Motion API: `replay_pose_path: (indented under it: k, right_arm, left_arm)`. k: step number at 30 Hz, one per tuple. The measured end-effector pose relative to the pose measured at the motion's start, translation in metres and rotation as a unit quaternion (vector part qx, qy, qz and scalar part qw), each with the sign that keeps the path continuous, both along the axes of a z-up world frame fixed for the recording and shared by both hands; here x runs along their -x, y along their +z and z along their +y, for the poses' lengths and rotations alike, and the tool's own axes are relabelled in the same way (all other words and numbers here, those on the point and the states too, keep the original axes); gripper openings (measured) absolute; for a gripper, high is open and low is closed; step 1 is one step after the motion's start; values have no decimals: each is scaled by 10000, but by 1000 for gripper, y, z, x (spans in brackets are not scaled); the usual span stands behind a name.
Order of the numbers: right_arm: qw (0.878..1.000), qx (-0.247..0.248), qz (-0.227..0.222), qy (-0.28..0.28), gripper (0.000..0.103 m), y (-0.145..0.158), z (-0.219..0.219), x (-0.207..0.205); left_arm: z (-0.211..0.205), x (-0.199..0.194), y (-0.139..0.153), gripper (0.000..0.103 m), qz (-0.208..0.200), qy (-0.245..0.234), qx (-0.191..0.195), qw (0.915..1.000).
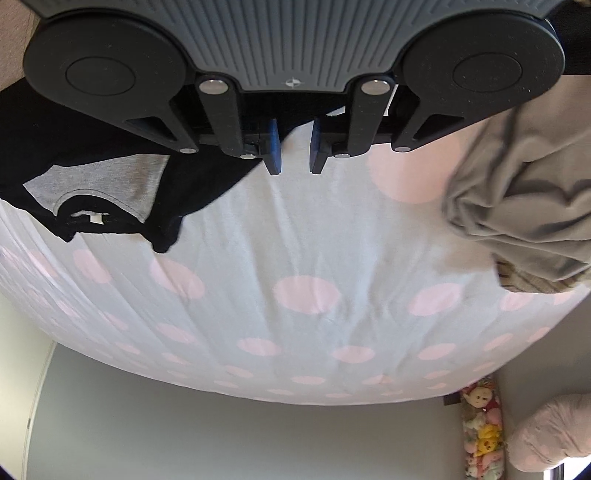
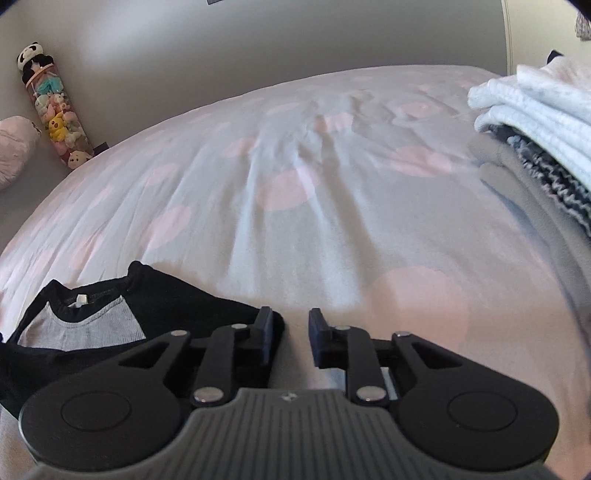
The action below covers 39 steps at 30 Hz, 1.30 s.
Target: Fold clothes
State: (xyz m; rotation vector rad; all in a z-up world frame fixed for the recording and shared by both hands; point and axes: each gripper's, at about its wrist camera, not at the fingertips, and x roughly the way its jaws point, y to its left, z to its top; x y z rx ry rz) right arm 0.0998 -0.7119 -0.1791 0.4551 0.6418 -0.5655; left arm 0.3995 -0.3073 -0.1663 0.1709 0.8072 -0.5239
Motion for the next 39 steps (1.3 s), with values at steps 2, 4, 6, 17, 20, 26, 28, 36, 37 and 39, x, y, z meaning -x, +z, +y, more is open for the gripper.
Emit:
replay_pose_path:
  k: [2,4,6,17,20,26,28,36,37,39]
  right_arm:
    - [10000,67,-50,45,27,6,13,12]
    - [9998,109,-146,57,35,14,31,27]
    - [9995,109,-267,126,45,18,55,38]
    - [9975,121,-390,574,47,19,171,64]
    - [9955,384,-334,797,47,19,184,61]
    - [9940,540,-342,890,47,8,185,61]
    - [9941,584,-265,874,47,3,184,61]
    - [9951,470,-354,791,47,-3,177,60]
    - [9952,448,-357,791,47,-4,176,60]
    - [9952,419,-382,793,47,-4,174,60]
  left_arm:
    - [18,3,9,15,38,62,6,10000]
    - [39,8,20,15,-2,156,-86,9998]
    - [61,13,32,18,-37,265,-174,9995]
    - [185,31,105,41,-431,1271,-641,9889]
    - [210,36,102,42,-228,1510,-697,9858]
    - [229,52,68,42,364,1732,-731,9815]
    - [232,55,56,42,460,1849,-775,9786]
    - [235,59,24,15,711,2042,-773,9733]
    - [234,60,28,3,646,2006,-820,9741]
    - [233,61,38,1,555,1945,-867,9755]
